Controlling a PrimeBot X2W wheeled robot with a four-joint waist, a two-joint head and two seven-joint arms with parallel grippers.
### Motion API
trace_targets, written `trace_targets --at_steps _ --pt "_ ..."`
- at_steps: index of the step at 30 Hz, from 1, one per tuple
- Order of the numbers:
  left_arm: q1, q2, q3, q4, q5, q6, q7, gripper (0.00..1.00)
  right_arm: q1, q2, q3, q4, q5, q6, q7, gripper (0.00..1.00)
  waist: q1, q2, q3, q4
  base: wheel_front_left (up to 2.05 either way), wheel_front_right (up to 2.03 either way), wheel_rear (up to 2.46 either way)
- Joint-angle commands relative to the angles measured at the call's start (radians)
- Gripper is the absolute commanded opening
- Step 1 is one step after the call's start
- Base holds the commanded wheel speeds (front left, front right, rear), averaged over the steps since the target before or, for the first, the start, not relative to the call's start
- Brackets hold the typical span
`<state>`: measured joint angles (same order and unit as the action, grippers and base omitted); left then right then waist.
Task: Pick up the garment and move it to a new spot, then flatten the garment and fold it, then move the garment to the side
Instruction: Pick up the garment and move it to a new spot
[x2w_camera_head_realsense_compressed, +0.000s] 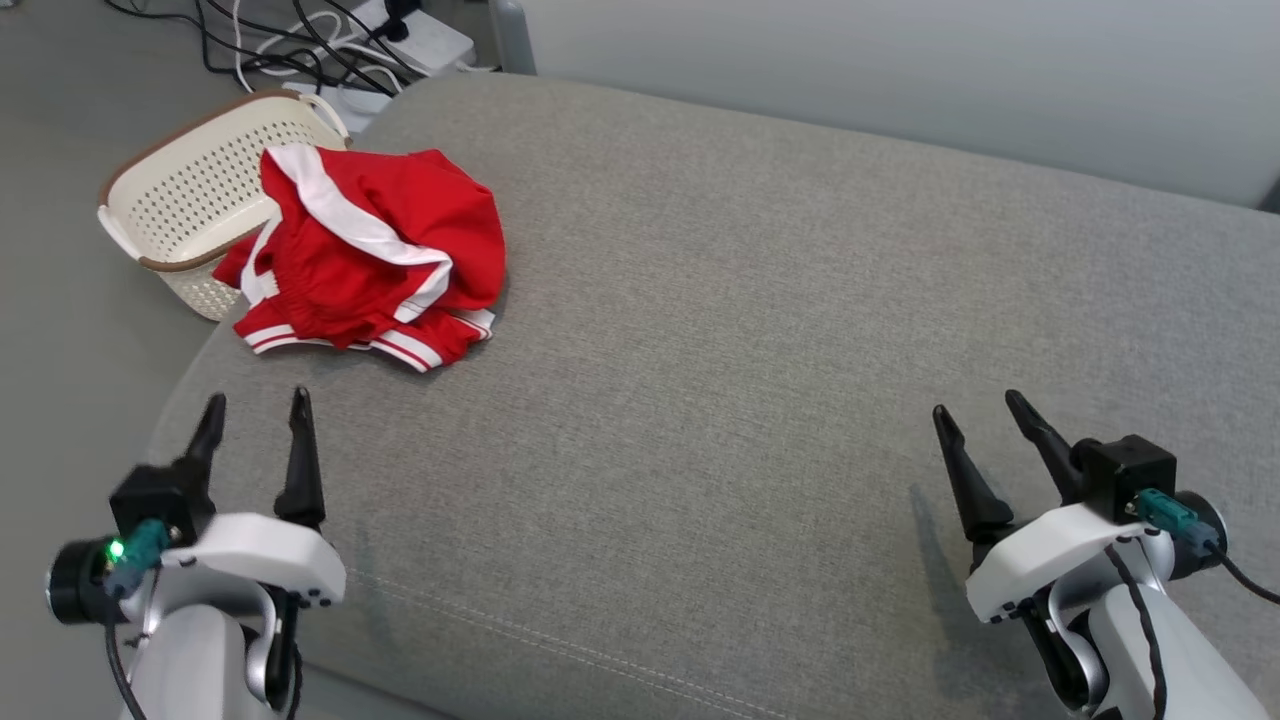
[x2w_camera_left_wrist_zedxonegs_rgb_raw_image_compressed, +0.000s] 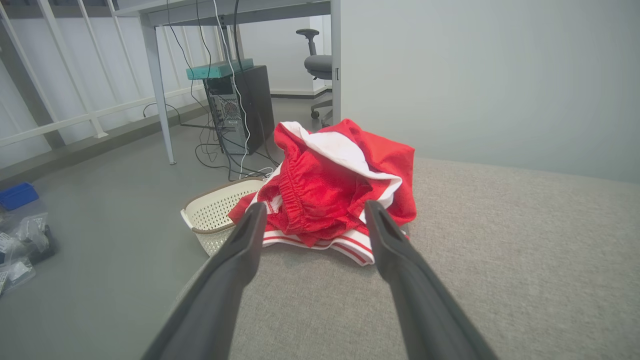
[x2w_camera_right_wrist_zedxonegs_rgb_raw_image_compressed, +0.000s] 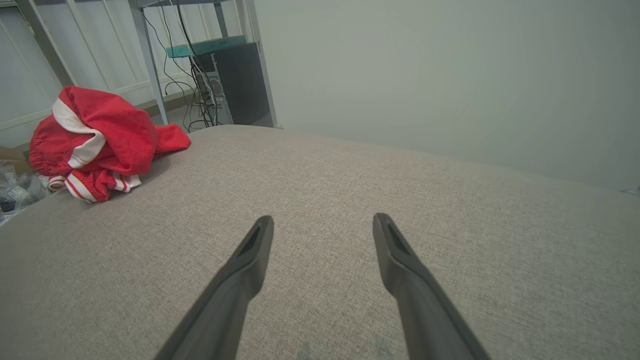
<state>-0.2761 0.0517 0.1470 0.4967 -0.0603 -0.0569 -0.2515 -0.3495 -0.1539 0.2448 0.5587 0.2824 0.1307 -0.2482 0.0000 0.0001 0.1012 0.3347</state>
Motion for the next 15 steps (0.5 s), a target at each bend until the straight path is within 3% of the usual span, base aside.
trace_targets --at_steps 1,7,15 --pt "-0.073 0.040 0.037 -0.023 -0.003 -0.009 -0.010 1.00 -0.032 -0.013 0.022 -0.032 0.006 0.000 -0.014 1.00 0.0000 -0.0001 0.042 -0.039 0.00 0.00 0.00" --pt "-0.188 0.097 0.061 0.015 -0.010 -0.030 -0.010 1.00 -0.054 -0.035 0.020 -0.047 0.013 0.000 -0.014 1.00 0.0000 -0.0001 0.102 -0.094 0.00 0.00 0.00" --pt "-0.360 0.205 0.086 0.195 -0.049 -0.060 -0.010 1.00 -0.072 -0.048 -0.003 -0.059 0.026 0.000 -0.014 1.00 0.0000 -0.0001 0.179 -0.173 0.00 0.00 0.00"
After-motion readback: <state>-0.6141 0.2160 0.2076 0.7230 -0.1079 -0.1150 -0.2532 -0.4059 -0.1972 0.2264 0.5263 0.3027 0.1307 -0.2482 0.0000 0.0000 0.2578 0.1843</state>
